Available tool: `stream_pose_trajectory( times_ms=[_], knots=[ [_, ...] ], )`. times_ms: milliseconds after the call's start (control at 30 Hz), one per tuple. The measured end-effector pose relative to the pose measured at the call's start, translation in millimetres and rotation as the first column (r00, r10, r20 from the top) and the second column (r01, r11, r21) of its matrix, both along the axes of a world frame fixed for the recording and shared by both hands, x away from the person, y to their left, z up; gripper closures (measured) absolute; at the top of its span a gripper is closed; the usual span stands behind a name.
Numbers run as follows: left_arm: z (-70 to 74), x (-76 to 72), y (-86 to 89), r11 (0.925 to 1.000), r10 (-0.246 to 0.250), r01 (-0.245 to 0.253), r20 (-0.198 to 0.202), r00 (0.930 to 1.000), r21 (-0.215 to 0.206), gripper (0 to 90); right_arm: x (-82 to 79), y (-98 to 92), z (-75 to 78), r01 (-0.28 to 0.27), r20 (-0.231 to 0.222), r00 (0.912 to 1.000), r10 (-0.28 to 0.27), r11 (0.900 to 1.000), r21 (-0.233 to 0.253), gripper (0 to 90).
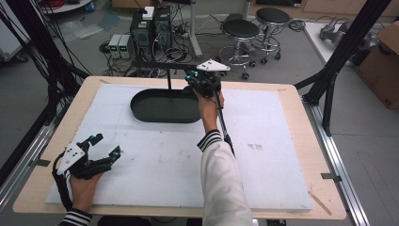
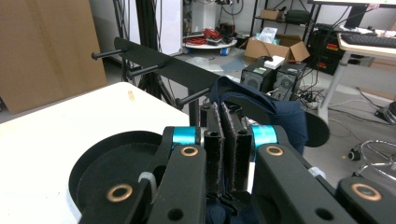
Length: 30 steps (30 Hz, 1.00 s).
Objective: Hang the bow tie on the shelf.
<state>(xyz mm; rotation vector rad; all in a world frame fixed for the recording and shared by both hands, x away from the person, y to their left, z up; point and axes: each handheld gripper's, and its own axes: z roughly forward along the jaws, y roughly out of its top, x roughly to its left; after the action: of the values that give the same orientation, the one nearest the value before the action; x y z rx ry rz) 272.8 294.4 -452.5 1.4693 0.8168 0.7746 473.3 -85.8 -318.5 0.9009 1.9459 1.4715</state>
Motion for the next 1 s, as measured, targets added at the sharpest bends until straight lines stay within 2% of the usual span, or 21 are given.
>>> stream_pose_trajectory(
  times_ms=[267, 500, 733, 1000],
  knots=[
    [0.0, 0.0, 0.0, 1.0000, 0.000, 0.000, -0.001, 1.0000, -0.001, 15.5, 3.8, 6.0, -6.9, 0.002, -0.026, 0.9997, -0.002, 1.000, -0.016, 87.2],
    [0.1, -0.2, 0.1, 1.0000, -0.001, 0.001, -0.002, 1.0000, 0.000, 15.5, 5.0, 9.7, -10.2, 0.007, -0.032, 0.9995, -0.009, 0.999, -0.037, 87.2],
    [-0.1, 0.0, 0.1, 1.0000, -0.002, 0.002, 0.000, 1.0000, -0.003, 15.5, 6.5, 10.6, -16.0, 0.021, -0.063, 0.9977, -0.024, 0.998, -0.054, 87.2],
    [0.0, -0.1, 0.2, 1.0000, -0.003, 0.003, -0.001, 1.0000, -0.002, 15.5, 7.6, 12.1, -19.0, 0.020, -0.070, 0.9972, -0.025, 0.997, -0.072, 87.2]
  ],
)
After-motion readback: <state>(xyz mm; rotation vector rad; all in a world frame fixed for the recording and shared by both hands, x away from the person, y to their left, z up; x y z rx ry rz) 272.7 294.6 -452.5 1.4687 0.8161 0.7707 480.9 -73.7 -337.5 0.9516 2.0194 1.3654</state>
